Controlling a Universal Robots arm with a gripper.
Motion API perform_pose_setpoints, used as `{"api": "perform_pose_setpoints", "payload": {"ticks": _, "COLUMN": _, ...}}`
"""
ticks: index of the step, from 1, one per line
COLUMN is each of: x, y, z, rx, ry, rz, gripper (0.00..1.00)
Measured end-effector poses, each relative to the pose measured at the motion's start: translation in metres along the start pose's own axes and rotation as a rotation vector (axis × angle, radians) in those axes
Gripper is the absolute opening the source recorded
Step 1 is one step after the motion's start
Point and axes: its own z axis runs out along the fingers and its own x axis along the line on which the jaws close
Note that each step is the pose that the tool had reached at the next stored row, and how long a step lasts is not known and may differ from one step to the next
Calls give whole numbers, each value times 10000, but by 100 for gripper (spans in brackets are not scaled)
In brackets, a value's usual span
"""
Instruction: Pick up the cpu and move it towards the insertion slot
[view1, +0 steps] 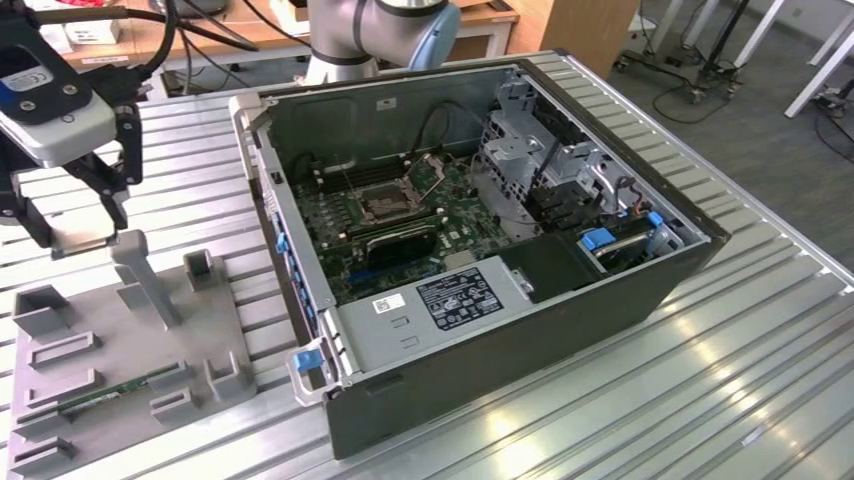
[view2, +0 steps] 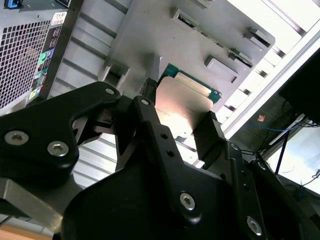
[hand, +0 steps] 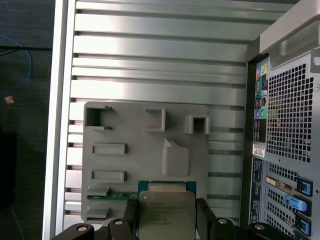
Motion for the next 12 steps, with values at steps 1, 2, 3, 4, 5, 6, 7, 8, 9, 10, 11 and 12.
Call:
{"api": "perform_pose_setpoints", "payload": {"ticks": 1, "x": -15, "y": -1, "z": 0, "rx": 0, "ry": 0, "rz": 0, "gripper": 55}}
{"api": "perform_pose_setpoints", "payload": {"ticks": 2, "x": -30, "y": -1, "z": 0, "rx": 0, "ry": 1, "rz": 0, "gripper": 55}}
{"api": "perform_pose_setpoints", "payload": {"ticks": 3, "x": -46, "y": -2, "z": 0, "rx": 0, "ry": 0, "rz": 0, "gripper": 55}}
{"api": "perform_pose_setpoints", "payload": {"ticks": 4, "x": -61, "y": -2, "z": 1, "rx": -1, "ry": -1, "rz": 0, "gripper": 55}}
{"api": "perform_pose_setpoints", "payload": {"ticks": 5, "x": -77, "y": -3, "z": 0, "rx": 0, "ry": 0, "rz": 0, "gripper": 55}}
{"api": "perform_pose_setpoints", "payload": {"ticks": 6, "x": -92, "y": -3, "z": 0, "rx": -1, "ry": -1, "rz": 0, "gripper": 55}}
{"api": "perform_pose_setpoints", "payload": {"ticks": 7, "x": -107, "y": -4, "z": 0, "rx": -1, "ry": -1, "rz": 0, "gripper": 55}}
{"api": "perform_pose_setpoints", "payload": {"ticks": 8, "x": -123, "y": -4, "z": 0, "rx": 0, "ry": 0, "rz": 0, "gripper": 55}}
{"api": "perform_pose_setpoints", "payload": {"ticks": 9, "x": -139, "y": -5, "z": 0, "rx": -1, "ry": -1, "rz": 0, "gripper": 55}}
{"api": "perform_pose_setpoints", "payload": {"ticks": 10, "x": -156, "y": -6, "z": 0, "rx": -1, "ry": -1, "rz": -1, "gripper": 55}}
{"api": "perform_pose_setpoints", "payload": {"ticks": 11, "x": -172, "y": -6, "z": 0, "rx": -1, "ry": -1, "rz": -1, "gripper": 55}}
{"api": "perform_pose_setpoints", "payload": {"ticks": 12, "x": -188, "y": -7, "z": 0, "rx": -1, "ry": -1, "rz": 0, "gripper": 55}}
